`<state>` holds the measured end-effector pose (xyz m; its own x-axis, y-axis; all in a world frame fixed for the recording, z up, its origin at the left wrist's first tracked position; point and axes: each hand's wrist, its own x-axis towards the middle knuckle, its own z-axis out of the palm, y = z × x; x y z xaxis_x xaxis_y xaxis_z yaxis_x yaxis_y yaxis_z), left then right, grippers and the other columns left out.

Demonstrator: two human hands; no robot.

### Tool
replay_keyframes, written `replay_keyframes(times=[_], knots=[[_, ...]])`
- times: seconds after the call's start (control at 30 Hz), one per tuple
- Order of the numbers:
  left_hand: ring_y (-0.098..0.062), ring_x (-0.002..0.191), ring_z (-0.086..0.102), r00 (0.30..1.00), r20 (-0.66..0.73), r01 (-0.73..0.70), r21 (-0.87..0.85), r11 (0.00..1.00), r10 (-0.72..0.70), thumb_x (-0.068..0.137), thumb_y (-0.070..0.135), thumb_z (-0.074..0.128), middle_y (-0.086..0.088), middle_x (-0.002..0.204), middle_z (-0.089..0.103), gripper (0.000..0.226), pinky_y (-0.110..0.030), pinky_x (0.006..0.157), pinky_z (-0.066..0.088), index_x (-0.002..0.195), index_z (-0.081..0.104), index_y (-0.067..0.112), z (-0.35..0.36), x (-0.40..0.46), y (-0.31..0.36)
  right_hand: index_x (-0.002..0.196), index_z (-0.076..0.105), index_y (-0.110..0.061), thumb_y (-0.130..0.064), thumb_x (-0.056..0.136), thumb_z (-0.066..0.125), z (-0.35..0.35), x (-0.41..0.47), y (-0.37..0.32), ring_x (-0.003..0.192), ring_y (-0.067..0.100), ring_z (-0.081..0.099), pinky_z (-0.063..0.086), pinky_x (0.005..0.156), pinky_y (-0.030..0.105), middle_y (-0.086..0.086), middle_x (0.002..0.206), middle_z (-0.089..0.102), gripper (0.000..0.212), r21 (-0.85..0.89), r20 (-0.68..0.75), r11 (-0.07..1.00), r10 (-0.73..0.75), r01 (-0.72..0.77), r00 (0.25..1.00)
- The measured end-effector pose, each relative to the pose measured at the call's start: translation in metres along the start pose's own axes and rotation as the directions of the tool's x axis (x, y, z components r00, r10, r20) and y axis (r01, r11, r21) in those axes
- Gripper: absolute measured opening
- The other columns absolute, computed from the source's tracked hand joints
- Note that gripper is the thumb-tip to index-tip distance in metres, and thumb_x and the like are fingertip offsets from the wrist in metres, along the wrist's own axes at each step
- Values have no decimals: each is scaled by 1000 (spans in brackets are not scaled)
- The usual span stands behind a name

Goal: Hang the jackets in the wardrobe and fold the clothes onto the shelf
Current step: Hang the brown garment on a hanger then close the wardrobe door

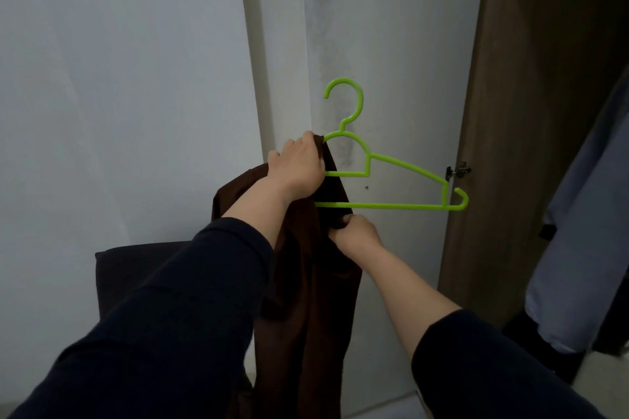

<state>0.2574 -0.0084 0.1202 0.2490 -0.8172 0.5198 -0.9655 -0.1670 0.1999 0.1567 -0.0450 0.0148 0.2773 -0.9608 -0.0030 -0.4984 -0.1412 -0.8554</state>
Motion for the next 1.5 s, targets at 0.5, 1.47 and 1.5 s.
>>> replay_keyframes(times=[0.5,1.47,1.5], knots=[[-34,113,44,987,4,157,-125,980,-158,97,15,32,-16,116,51,26,-42,84,29,123,35,14,-11,-16,-71,78,46,-3,1,98,20,-58,4,-34,95,28,64,48,80,39,17,94,60,33,813,295,460,204,-358,933],[-36,101,54,998,50,57,-185,981,-48,94,3,32,-21,117,55,35,-46,87,45,127,33,16,-18,-20,-99,117,59,-32,3,97,29,-120,3,-58,54,25,68,57,52,33,15,88,61,50,831,250,535,-115,-152,961],[-36,100,54,999,39,42,-160,986,-36,95,5,32,-21,117,56,35,-46,85,45,127,33,17,-21,-18,-98,117,58,-31,5,96,28,-121,3,-58,56,23,68,57,52,31,16,91,62,51,807,251,572,-114,-143,961]])
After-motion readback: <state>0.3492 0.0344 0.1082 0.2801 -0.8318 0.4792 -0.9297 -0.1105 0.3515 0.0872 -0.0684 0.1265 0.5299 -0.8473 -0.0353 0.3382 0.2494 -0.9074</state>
